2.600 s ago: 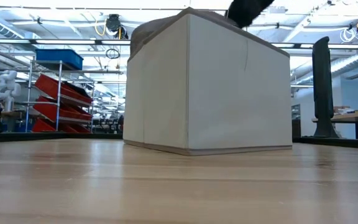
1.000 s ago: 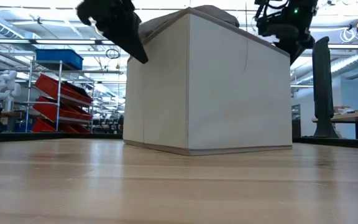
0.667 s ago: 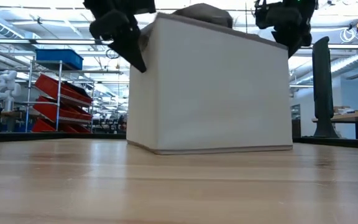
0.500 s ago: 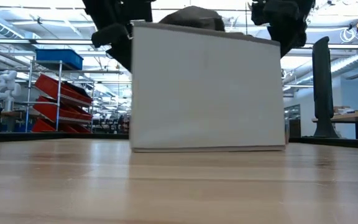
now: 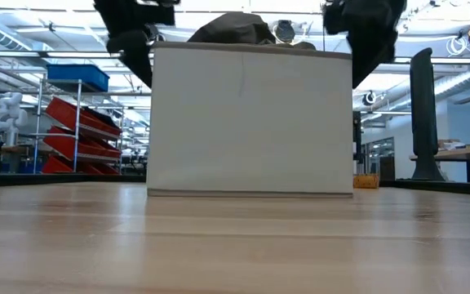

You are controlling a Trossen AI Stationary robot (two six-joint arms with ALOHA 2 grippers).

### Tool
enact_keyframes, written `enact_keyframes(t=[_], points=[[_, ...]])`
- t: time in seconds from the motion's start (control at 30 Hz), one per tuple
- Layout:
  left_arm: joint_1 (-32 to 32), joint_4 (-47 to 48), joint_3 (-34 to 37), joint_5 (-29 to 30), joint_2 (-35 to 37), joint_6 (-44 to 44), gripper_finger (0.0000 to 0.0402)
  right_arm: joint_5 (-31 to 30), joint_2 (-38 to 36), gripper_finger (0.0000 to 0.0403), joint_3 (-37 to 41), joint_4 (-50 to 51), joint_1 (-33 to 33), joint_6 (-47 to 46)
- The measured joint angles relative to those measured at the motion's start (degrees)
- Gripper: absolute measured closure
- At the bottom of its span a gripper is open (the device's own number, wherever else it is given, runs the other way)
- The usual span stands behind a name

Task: Sort clothes
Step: Adjust the laundry organizer

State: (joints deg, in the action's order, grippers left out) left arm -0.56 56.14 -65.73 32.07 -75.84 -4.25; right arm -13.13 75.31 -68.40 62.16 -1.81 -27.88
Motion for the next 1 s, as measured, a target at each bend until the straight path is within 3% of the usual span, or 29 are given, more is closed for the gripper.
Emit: enact_keyframes(t=[0.2,0.37,0.6,0.77,0.9,1.0], points=[[5.74,-1.96,-0.03,-7.17,9.42,-4.22,0.0401,0.11,-3.86,0.0403,-3.78,5.89,4.8,-1.43],[14.79,-14.19,-0.04,-12.13,15.19,-4.36,0.0401,1.35,-8.57,0.0403,-4.15,4.17,12.22,-3.78],[25.39,-25.23,1.13,-22.71,13.32,-5.04,0.0401,4.91,-11.41,0.0403,-0.97,-5.58,21.7,-4.22],[27.57,-28.42,6.74,-19.6,8.04,-7.08,0.0401,4.28,-10.46,0.0403,6.31,-15.61,22.62,1.14],[25.04,-26.21,8.15,-11.5,3.51,-8.81,0.0401,4.02,-9.95,0.0403,11.68,-19.58,18.71,2.11],[21.93,-24.53,8.15,-10.44,1.94,-8.79,0.0401,4.06,-10.0,0.0403,14.04,-20.62,15.73,2.36]])
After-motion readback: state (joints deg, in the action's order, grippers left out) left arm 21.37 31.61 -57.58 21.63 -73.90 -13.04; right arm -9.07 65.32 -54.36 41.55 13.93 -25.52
